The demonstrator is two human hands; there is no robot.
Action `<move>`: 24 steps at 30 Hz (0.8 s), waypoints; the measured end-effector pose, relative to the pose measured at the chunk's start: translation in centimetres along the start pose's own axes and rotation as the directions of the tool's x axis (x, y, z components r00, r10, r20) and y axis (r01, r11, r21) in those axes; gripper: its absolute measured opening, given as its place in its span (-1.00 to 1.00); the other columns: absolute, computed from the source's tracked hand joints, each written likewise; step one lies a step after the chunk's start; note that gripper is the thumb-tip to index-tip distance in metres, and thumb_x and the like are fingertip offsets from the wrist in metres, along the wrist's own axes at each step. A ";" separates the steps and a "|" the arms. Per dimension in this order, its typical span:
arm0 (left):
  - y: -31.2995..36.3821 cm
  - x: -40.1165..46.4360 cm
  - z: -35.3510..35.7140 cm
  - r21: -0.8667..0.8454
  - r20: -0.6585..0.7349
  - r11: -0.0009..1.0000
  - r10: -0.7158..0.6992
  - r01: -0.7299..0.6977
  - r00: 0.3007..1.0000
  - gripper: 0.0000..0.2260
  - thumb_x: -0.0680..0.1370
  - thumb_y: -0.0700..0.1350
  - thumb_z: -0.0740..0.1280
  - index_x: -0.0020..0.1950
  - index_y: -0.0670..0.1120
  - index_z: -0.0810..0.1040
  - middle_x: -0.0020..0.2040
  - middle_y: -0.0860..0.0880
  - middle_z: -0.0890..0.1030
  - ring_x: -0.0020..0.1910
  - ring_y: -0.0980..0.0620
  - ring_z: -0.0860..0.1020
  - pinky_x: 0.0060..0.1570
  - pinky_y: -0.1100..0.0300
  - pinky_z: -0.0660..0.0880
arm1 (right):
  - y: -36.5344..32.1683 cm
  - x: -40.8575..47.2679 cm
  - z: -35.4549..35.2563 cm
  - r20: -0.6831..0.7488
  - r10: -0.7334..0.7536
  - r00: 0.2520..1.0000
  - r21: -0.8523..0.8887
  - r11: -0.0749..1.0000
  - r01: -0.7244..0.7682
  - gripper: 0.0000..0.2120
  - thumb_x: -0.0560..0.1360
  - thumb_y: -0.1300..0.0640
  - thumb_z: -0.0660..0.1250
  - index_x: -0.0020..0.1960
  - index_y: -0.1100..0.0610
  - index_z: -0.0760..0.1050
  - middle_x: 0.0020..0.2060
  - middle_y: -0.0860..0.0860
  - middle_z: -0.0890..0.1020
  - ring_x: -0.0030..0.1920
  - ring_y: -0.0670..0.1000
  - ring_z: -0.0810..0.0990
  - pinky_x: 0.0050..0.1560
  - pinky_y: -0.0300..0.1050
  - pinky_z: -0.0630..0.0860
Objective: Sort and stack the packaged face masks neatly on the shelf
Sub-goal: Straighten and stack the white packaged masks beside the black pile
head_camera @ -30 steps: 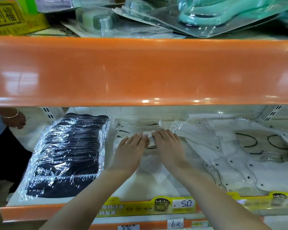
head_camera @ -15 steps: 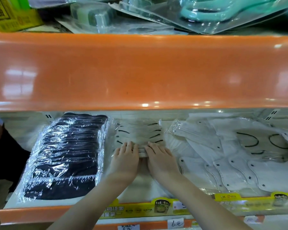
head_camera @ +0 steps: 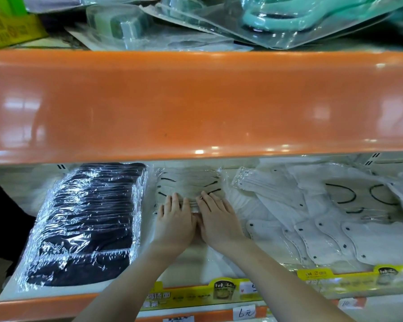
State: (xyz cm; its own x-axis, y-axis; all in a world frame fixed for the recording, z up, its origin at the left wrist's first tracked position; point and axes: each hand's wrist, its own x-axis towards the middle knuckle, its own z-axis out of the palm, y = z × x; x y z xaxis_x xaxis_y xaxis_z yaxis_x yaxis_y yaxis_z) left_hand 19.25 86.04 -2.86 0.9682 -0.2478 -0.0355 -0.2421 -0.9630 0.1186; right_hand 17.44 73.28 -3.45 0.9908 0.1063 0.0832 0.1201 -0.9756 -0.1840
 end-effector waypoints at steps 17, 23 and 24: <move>1.2 -1.0 -2.8 0.008 -0.061 0.995 0.095 -0.095 0.994 -0.56 0.42 0.05 0.07 0.08 -0.12 0.61 0.06 -0.10 0.62 0.03 -0.14 0.61 -0.03 -0.02 0.55 | 1.1 -0.8 -3.0 -0.028 -0.075 0.997 0.159 0.984 0.078 -0.55 0.59 0.09 0.15 0.46 0.12 0.28 0.49 0.04 0.26 0.47 0.07 0.21 0.44 -0.02 0.08; 9.2 -1.9 -3.8 -0.155 -0.137 0.975 0.139 -0.160 0.981 -0.63 0.56 -0.09 0.21 0.37 -0.01 0.43 0.37 0.03 0.46 0.35 -0.02 0.40 0.26 0.06 0.33 | 6.6 -4.9 -6.2 -0.162 0.035 0.986 0.134 0.991 -0.013 -0.59 0.56 0.06 0.12 0.38 0.08 0.41 0.37 -0.01 0.43 0.38 0.04 0.36 0.34 -0.05 0.30; 10.8 -1.9 -3.6 -0.165 -0.141 0.971 0.149 -0.172 0.979 -0.60 0.59 -0.06 0.16 0.43 0.04 0.34 0.43 0.07 0.37 0.41 0.01 0.32 0.32 0.10 0.27 | 7.8 -5.7 -6.6 -0.211 0.074 0.975 0.144 0.989 -0.044 -0.59 0.50 0.04 0.12 0.29 0.08 0.50 0.26 -0.01 0.53 0.27 0.04 0.49 0.22 -0.06 0.44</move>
State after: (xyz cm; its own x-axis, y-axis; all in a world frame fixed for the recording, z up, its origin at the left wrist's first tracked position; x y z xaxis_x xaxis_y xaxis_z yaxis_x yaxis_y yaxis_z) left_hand 14.98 76.50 2.07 0.9205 -0.3710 0.1226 -0.3907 -0.8751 0.2854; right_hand 12.37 63.82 1.09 0.9617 -0.0089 0.2739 0.0842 -0.9414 -0.3265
